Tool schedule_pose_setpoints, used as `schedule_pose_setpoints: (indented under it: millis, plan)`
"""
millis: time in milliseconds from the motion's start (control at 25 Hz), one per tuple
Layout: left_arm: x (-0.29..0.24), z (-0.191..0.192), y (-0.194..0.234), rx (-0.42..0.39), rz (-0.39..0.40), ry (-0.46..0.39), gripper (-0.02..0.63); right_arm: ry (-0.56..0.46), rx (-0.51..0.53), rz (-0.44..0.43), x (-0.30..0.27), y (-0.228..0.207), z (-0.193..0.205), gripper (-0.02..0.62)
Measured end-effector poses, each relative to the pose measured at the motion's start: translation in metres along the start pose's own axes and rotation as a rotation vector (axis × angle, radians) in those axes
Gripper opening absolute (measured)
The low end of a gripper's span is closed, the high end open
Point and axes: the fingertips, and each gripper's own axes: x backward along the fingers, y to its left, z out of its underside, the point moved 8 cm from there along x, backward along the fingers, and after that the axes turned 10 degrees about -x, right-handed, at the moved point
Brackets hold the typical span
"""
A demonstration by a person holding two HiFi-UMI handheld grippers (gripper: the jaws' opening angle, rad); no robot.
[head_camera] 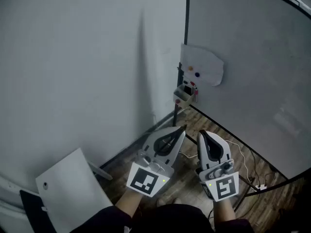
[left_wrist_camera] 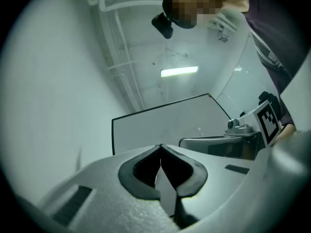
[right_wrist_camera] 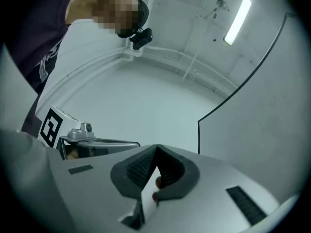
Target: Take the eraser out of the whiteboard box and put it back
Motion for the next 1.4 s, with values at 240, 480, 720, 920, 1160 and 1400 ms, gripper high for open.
schedule_pose_setpoints:
  millis: [240,480,720,920,1160,1400]
  plan:
    - [0.000,0.001,0.002,-0.006,-0.002,-0.003,0.005,0.009,0.001,0.010,-0.002,-0.001,0.001,0.003]
    - [0.000,0.006,0.003,-0.001,-0.003,0.001,0.005,0.015,-0.004,0.013,-0.003,-0.002,0.005,0.002]
    - [-0.001,0.008,0.002,-0.013,0.003,0.005,0.005,0.023,-0.006,0.017,-0.003,-0.004,0.006,0.002]
    - [-0.001,0.011,0.003,-0.003,0.002,0.020,0.005,0.026,-0.009,0.016,-0.004,-0.004,0.009,0.003]
    - [0.005,0.016,0.006,-0.001,-0.001,0.024,0.005,0.038,-0.014,0.011,-0.009,0.001,0.013,0.003]
    - [0.014,0.028,0.019,0.009,-0.010,0.035,0.005,0.060,-0.012,0.002,-0.022,0.009,0.023,0.003]
